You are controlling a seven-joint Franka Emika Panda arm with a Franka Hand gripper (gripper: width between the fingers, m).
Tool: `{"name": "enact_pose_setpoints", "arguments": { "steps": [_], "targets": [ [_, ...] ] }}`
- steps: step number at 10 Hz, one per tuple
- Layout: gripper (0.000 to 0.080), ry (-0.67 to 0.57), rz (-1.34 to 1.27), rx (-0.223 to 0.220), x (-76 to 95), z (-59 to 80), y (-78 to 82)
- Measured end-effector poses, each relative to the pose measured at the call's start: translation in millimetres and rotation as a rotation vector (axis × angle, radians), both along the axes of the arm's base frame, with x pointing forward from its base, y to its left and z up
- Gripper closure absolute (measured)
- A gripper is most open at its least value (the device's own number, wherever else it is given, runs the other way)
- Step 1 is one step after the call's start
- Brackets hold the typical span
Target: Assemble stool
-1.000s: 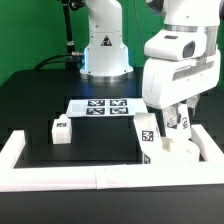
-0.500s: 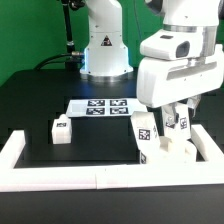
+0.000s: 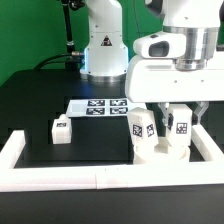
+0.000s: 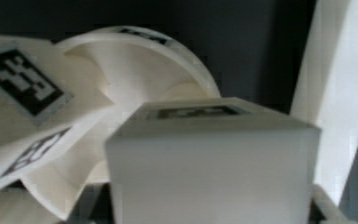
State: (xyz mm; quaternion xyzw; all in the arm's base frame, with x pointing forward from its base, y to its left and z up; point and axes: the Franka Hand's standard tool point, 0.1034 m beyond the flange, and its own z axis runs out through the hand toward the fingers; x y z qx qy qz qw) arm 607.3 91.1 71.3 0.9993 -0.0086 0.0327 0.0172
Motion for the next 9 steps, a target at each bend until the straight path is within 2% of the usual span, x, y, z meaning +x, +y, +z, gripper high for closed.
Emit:
{"name": "enact_pose_setpoints", "arguments": {
  "steps": [2,4,6,8,9],
  "targets": [
    [0.0463,-0.011,-0.266,0.048,4.0,-0.1,0.6],
    [0.0463,-0.017,-0.509,0.089,8.4,0.9,10.6],
    [0.0463,-0.018,-0.748,0.150,13.3,4.8,20.5],
    [0.0463,-0.026,-0.920,0.182,17.1,6.6,23.3],
    [0.0463,-0.022,-0.969,0.184,16.6,6.4,23.1]
  ]
}}
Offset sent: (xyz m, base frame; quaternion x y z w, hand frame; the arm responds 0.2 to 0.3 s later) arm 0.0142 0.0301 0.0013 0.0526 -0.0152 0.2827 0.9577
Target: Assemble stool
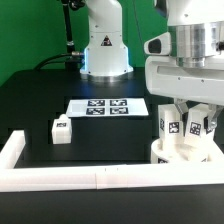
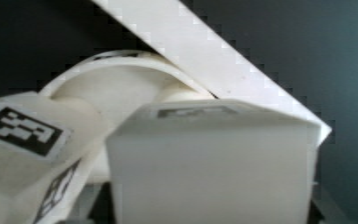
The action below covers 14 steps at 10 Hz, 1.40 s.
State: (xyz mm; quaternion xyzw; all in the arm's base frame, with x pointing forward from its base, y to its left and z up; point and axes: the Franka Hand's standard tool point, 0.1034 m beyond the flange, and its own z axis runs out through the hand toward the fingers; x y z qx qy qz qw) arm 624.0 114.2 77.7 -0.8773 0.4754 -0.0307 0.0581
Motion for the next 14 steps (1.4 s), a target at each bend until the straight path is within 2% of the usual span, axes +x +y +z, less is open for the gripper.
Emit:
{"name": "enact_pose_setpoints", "arguments": {
  "steps": [4,7,11,14],
  "targets": [
    [0.0463,0.014,-0.201,0.023,0.1,0.0,-0.6],
    [0.0463,0.007,-0.529,0.081,4.4,-7.2,0.4],
    [0.0463,-0.011,-0.952,0.156,6.8,-7.7,4.3],
    [0.0455,-0.012,-0.952,0.154,6.7,-7.7,4.9]
  ]
}}
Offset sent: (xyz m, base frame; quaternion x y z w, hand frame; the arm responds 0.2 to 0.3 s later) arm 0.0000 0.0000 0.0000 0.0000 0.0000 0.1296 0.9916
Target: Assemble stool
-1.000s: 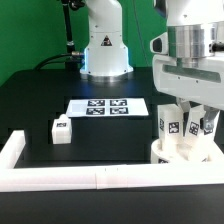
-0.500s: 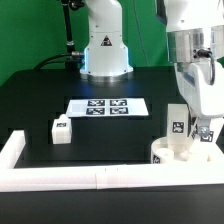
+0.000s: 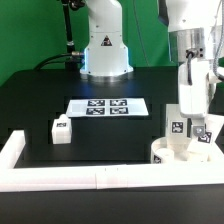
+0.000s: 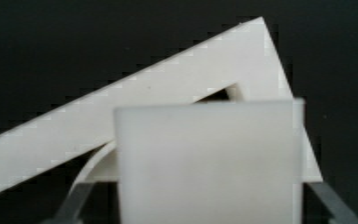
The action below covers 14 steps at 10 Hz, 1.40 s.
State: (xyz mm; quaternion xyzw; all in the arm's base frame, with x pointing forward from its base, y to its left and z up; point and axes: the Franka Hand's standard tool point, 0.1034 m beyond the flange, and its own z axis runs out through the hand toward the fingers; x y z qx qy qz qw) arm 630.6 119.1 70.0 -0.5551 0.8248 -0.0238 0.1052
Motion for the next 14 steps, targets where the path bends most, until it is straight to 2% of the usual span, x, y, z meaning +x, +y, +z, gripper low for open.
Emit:
{"name": "enact_pose_setpoints", "arguments": {
  "steps": [1,2,3,5,6,9,10,11,12,14],
  "targets": [
    [0.0279,-0.007,0.059,-0.011,1.0,2.0,-0.3],
    [0.0279,-0.028,0.175,-0.019,5.0,13.7,-3.7],
    [0.0176,-0.055,0.273,-0.034,9.7,26.4,-5.0],
    [0.0158,-0.083,0.525,-0.080,11.8,38.2,0.5],
    [0.0151,-0.092,0.662,-0.109,11.7,40.0,1.3],
    [0.0151,-0.103,0.825,-0.149,11.3,37.6,-0.4],
    [0.0151,-0.106,0.933,-0.182,11.6,38.2,1.5],
    [0.0151,-0.108,1.157,-0.257,13.6,40.9,9.0],
    [0.0151,-0.120,1.354,-0.309,18.2,43.1,12.8],
    [0.0151,-0.125,1.567,-0.333,20.9,41.7,21.9]
  ]
}}
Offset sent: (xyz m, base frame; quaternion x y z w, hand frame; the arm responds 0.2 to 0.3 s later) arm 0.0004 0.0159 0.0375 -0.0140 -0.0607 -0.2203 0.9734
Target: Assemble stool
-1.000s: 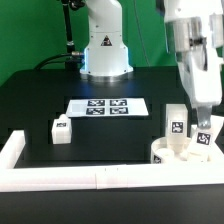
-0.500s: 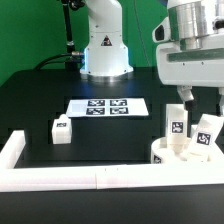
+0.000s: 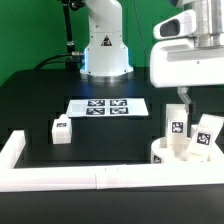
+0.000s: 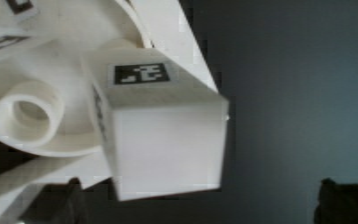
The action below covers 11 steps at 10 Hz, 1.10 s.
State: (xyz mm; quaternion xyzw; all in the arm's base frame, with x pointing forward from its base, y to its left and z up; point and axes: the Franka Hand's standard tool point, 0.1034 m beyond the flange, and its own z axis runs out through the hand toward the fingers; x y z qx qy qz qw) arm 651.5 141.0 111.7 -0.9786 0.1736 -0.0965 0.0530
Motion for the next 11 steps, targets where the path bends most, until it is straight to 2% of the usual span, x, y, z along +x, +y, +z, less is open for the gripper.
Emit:
{"name": "enact_pose_setpoints", "arguments": {
  "steps": [3,5,7,11],
  "targets": [
    [0.0151,-0.012,0.171,-0.046,0.5,-0.8,-4.7],
    [0.0151,0.045,0.555,-0.134,-8.9,-4.8,-10.5],
    [0.0151,0.142,0.873,-0.142,-23.4,-0.8,-19.7],
    [0.0151,0.138,1.108,-0.204,-19.7,-0.2,-32.0]
  ]
}}
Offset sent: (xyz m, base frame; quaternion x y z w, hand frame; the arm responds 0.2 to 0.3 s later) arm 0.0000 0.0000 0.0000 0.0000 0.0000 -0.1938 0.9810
